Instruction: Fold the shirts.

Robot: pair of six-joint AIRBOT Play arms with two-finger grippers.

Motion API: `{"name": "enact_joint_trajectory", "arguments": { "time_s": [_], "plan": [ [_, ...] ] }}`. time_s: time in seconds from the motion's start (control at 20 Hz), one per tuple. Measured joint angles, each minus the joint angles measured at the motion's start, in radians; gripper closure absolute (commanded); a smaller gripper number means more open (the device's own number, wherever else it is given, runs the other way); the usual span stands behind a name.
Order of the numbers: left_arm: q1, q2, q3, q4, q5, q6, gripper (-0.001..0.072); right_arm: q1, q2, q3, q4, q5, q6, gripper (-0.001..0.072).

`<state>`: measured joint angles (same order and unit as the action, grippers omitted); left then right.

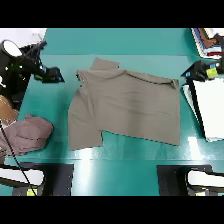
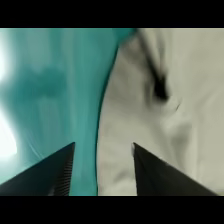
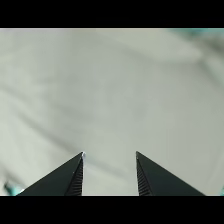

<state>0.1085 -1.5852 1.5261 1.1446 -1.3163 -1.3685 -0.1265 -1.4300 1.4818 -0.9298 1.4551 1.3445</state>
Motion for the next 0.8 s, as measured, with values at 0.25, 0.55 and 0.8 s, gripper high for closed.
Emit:
{"name": "enact_joint_trajectory", "arguments": {
  "time_s": [0.25,0.55,0.8],
  "plan": [
    [0.023,0.0,-0.204,-0.039,-0.011,0.025,0.0269,-0.019,0.185,-0.304,0.034,-0.053,-0.021,0.0335],
    [0.013,0.021,-0.309,-0.045,0.0,0.037,0.0269,-0.022,0.303,-0.443,0.047,-0.091,-0.025,0.0335],
    [-0.045,0.028,-0.351,-0.008,0.008,0.036,0.0289,-0.023,0.325,-0.463,0.048,-0.099,-0.026,0.0335]
  ]
}}
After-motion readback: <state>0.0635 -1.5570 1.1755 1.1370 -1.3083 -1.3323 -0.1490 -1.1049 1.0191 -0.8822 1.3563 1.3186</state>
